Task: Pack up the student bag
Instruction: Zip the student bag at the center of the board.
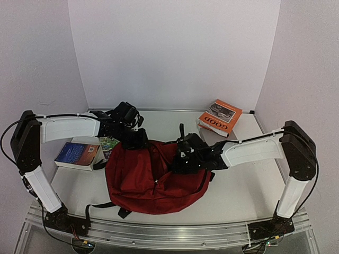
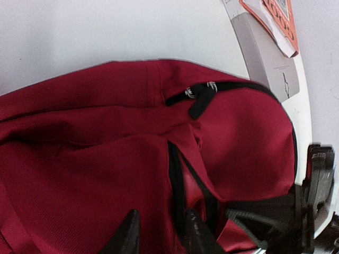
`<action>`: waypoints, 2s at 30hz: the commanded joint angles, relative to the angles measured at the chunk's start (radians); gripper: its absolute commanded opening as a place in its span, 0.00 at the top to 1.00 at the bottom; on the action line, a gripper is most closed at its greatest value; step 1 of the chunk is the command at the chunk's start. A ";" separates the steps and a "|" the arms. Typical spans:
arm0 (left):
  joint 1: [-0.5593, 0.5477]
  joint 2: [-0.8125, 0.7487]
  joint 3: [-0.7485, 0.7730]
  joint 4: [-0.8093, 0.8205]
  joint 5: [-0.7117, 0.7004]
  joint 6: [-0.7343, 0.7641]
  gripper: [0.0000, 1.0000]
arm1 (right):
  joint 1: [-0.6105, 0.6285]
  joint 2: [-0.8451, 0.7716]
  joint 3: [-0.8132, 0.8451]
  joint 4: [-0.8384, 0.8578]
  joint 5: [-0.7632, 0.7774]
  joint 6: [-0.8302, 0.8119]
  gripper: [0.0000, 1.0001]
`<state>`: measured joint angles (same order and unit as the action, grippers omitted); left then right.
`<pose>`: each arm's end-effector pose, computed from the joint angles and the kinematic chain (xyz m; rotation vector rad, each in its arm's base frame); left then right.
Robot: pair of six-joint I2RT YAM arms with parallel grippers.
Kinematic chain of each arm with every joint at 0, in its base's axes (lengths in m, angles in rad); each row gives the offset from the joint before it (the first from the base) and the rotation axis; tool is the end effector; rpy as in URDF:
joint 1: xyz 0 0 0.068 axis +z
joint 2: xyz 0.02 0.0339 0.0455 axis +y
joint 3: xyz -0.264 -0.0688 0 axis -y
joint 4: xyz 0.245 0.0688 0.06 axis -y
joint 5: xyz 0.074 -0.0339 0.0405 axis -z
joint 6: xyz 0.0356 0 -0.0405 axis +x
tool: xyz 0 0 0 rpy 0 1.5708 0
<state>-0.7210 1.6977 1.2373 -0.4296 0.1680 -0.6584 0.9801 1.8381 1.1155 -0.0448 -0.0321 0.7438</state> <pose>0.2727 -0.2476 0.2355 0.1599 2.6131 -0.7597 0.2174 0.3263 0.1750 -0.3134 2.4948 0.8371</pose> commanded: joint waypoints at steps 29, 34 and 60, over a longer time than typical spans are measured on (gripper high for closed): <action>-0.414 0.191 0.041 -0.049 -0.186 -0.218 0.49 | -0.100 -0.251 -0.070 -0.012 0.025 -0.036 0.69; -0.414 0.204 0.066 -0.064 -0.226 -0.206 0.55 | -0.101 -0.258 -0.081 -0.012 0.029 -0.034 0.71; -0.413 0.177 0.109 -0.119 -0.303 -0.207 1.00 | -0.100 -0.308 -0.143 -0.010 0.032 -0.047 0.73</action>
<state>-1.1383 1.9199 1.3098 -0.5242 -0.0791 -0.8644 0.8757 1.5974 1.0021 -0.0681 -0.0217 0.7076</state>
